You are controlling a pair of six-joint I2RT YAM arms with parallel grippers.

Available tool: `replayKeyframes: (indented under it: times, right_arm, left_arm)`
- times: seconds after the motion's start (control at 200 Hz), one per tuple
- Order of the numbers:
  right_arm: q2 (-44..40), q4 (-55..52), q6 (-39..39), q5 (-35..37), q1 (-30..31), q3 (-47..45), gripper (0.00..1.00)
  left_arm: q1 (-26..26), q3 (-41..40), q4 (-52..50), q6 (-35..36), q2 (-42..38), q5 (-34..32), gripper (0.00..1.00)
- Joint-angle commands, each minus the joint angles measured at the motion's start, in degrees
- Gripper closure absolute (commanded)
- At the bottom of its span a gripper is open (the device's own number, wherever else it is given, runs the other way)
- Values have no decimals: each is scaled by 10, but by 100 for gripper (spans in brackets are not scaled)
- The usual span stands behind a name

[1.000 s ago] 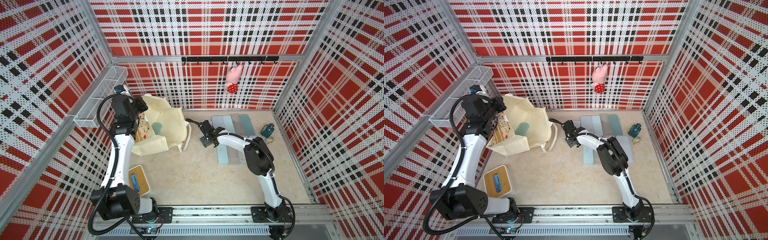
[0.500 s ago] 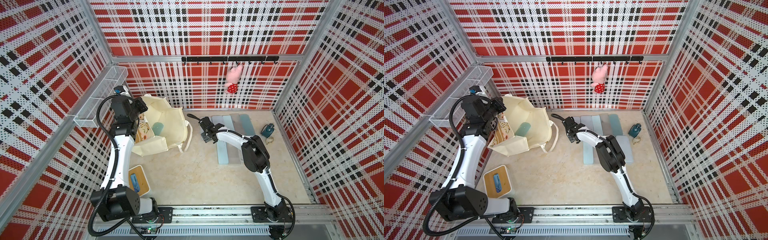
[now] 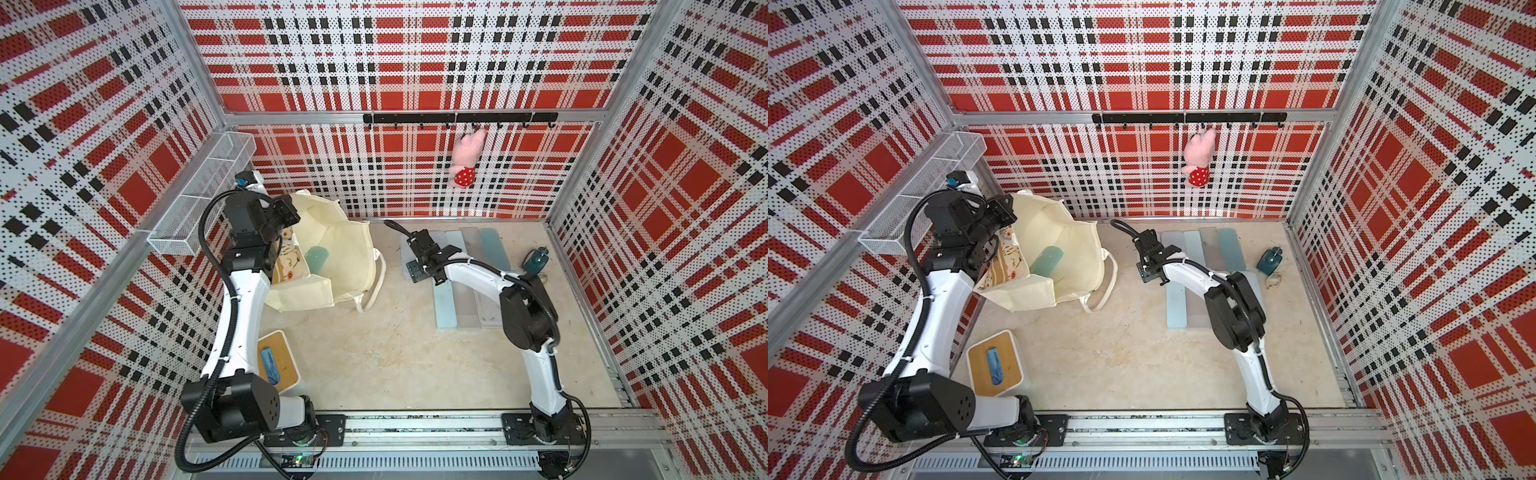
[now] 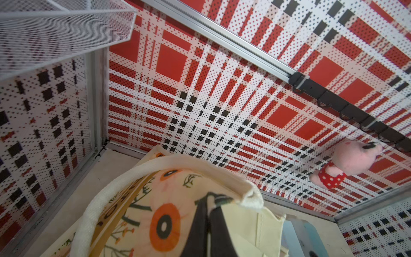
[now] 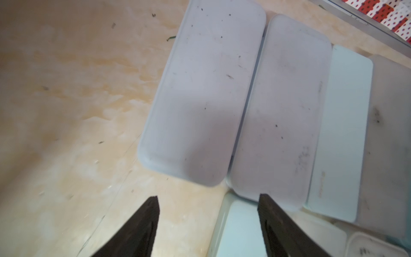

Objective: Take out the pencil case from the canvas bag
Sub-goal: Place the pencil case at the center of the board, then pick up the pencil case from the canvas bag.

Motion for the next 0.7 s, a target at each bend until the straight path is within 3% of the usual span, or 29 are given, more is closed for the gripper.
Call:
replayKeyframes:
  times: [0.0,0.15,0.346,0.571,0.696]
  right_arm:
    - [-126,93,41,-56,3,-52,27]
    - [-236,158,74,-74,33,-145,30]
    - [-328,213,100,-55,117,-216,38]
    - [-346,259,121,-43,209,-254,46]
    - [-319,254,141,-35,229,-254,48]
  left_arm:
    - [-26,8,76,26,-23,51,100]
    - [-58,-12,103,39,-25,70,100]
    - [-99,-42,119,59,-30,83,100]
    - [-140,-85,125,63,-45,74,100]
    - [-157,-102,125,60,-53,64,100]
